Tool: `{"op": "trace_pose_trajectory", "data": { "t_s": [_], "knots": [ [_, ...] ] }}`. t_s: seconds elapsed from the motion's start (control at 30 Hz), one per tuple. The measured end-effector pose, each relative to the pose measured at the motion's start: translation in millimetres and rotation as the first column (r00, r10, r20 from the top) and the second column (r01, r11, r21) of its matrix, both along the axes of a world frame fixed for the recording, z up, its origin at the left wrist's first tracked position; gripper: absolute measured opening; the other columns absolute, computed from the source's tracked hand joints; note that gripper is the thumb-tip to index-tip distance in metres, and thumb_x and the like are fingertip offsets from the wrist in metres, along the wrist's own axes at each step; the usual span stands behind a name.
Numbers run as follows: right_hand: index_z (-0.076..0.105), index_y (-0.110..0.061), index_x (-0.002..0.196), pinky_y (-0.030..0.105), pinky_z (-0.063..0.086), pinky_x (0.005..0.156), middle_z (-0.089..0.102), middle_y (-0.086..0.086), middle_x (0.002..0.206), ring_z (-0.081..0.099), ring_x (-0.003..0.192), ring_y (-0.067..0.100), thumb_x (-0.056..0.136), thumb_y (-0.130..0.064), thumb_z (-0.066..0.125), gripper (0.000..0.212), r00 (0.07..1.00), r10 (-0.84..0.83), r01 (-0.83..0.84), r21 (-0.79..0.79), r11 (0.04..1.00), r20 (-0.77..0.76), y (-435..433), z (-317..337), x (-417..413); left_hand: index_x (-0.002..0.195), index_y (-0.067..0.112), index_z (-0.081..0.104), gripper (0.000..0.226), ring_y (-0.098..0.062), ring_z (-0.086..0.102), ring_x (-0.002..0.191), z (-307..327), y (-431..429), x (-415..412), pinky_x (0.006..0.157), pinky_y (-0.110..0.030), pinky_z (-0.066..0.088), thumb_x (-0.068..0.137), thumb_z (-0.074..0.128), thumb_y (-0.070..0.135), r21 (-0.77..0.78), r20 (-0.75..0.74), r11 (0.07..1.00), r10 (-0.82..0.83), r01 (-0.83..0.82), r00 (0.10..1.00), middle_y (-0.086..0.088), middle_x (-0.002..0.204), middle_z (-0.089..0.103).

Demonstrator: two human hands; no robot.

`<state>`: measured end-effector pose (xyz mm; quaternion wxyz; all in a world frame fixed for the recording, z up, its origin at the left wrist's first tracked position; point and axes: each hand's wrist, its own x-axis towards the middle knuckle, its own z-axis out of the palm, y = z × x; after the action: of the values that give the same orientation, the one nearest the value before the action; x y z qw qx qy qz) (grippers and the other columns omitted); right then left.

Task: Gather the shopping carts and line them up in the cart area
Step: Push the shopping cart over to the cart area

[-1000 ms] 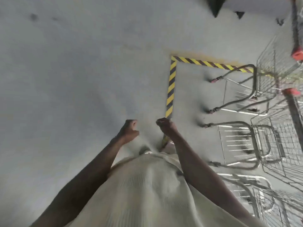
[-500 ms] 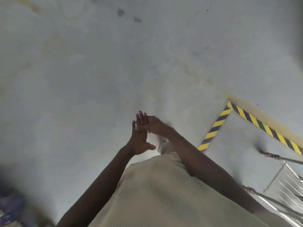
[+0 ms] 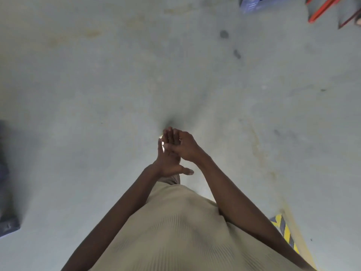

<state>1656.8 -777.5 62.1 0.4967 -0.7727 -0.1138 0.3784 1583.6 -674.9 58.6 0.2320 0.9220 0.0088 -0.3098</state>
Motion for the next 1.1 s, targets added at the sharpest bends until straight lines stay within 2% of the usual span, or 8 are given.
{"op": "trace_pose_trajectory", "data": {
  "t_s": [0.17, 0.37, 0.5, 0.57, 0.67, 0.73, 0.93, 1.1],
  "knots": [
    [0.069, -0.014, 0.102, 0.049, 0.057, 0.094, 0.075, 0.002, 0.102, 0.071, 0.101, 0.021, 0.079, -0.022, 0.079, 0.027, 0.995, 0.027, -0.022, -0.047, 0.999, 0.092, 61.3, 7.4, 140.3, 0.114, 0.021, -0.056, 0.140, -0.023, -0.071, 0.100, 16.3, 54.0, 143.8, 0.110, -0.051, -0.031, 0.074, 0.065, 0.080, -0.017, 0.005, 1.000, -0.008, 0.008, 1.000, -0.007, 0.113, -0.069],
    [0.065, -0.014, 0.101, 0.048, 0.057, 0.087, 0.073, 0.001, 0.097, 0.069, 0.095, 0.023, 0.079, -0.019, 0.080, 0.026, 0.987, 0.043, -0.026, -0.108, 0.994, 0.158, 127.4, 30.5, 275.5, 0.106, 0.021, -0.069, 0.149, -0.031, -0.070, 0.106, 34.0, 120.6, 283.0, 0.114, -0.060, -0.026, 0.072, 0.062, 0.084, -0.023, 0.057, 0.999, -0.022, 0.023, 0.998, -0.010, 0.109, -0.076],
    [0.066, -0.024, 0.114, 0.041, 0.057, 0.090, 0.073, -0.012, 0.106, 0.069, 0.097, 0.009, 0.083, -0.039, 0.079, 0.037, 0.986, 0.065, -0.044, -0.134, 0.990, 0.156, 182.6, 32.9, 353.7, 0.134, 0.015, -0.050, 0.143, -0.024, -0.059, 0.129, 27.4, 172.6, 353.7, 0.117, -0.057, -0.022, 0.077, 0.066, 0.076, -0.046, 0.171, 0.996, 0.086, -0.079, 0.981, -0.004, 0.134, -0.066],
    [0.067, -0.025, 0.119, 0.038, 0.057, 0.090, 0.072, -0.013, 0.105, 0.068, 0.098, 0.008, 0.081, -0.055, 0.074, 0.049, 0.986, 0.029, -0.008, -0.127, 0.992, 0.162, 214.6, 30.7, 397.6, 0.155, 0.012, -0.026, 0.132, -0.022, -0.032, 0.150, 16.5, 204.7, 395.0, 0.122, -0.061, 0.000, 0.079, 0.071, 0.058, -0.130, 0.326, 0.977, 0.201, -0.167, 0.924, -0.005, 0.162, -0.036],
    [0.068, -0.024, 0.113, 0.036, 0.055, 0.087, 0.071, -0.010, 0.100, 0.067, 0.098, 0.008, 0.077, -0.076, 0.062, 0.063, 0.995, -0.011, 0.021, -0.100, 0.995, 0.098, 265.4, 28.3, 474.6, 0.159, 0.021, 0.024, 0.097, -0.016, 0.016, 0.152, 7.0, 256.1, 472.1, 0.115, -0.053, 0.032, 0.073, 0.067, 0.028, -0.366, 0.442, 0.873, 0.467, -0.322, 0.766, -0.001, 0.162, 0.023],
    [0.069, -0.027, 0.106, 0.027, 0.051, 0.084, 0.070, -0.013, 0.098, 0.064, 0.093, -0.001, 0.087, -0.071, 0.059, 0.049, 0.997, 0.036, -0.033, -0.034, 0.999, 0.071, 297.8, 31.4, 535.0, 0.152, 0.024, 0.040, 0.086, -0.018, 0.029, 0.140, 7.8, 287.6, 529.1, 0.109, -0.043, 0.042, 0.069, 0.060, 0.017, -0.480, 0.427, 0.783, 0.603, -0.396, 0.674, 0.000, 0.147, 0.038],
    [0.076, -0.033, 0.098, 0.029, 0.052, 0.084, 0.072, -0.014, 0.103, 0.069, 0.089, 0.005, 0.097, -0.066, 0.053, 0.041, 0.958, 0.256, -0.261, 0.023, 0.965, 0.132, 409.3, 66.8, 736.3, 0.140, 0.031, 0.044, 0.068, -0.024, 0.046, 0.137, 32.6, 399.0, 681.7, 0.117, -0.035, 0.038, 0.081, 0.070, 0.010, -0.721, 0.297, 0.510, 0.839, -0.469, 0.457, 0.014, 0.133, 0.035],
    [0.073, -0.030, 0.108, 0.032, 0.052, 0.085, 0.071, -0.016, 0.107, 0.070, 0.086, 0.009, 0.100, -0.059, 0.050, 0.038, 0.970, 0.189, -0.213, 0.158, 0.964, 0.153, 503.7, 100.4, 847.3, 0.146, 0.014, 0.034, 0.081, -0.002, 0.039, 0.140, 70.3, 474.6, 784.1, 0.121, -0.034, 0.030, 0.076, 0.072, 0.004, -0.792, 0.135, 0.296, 0.938, -0.534, 0.320, 0.002, 0.147, 0.028]
  ]
}}
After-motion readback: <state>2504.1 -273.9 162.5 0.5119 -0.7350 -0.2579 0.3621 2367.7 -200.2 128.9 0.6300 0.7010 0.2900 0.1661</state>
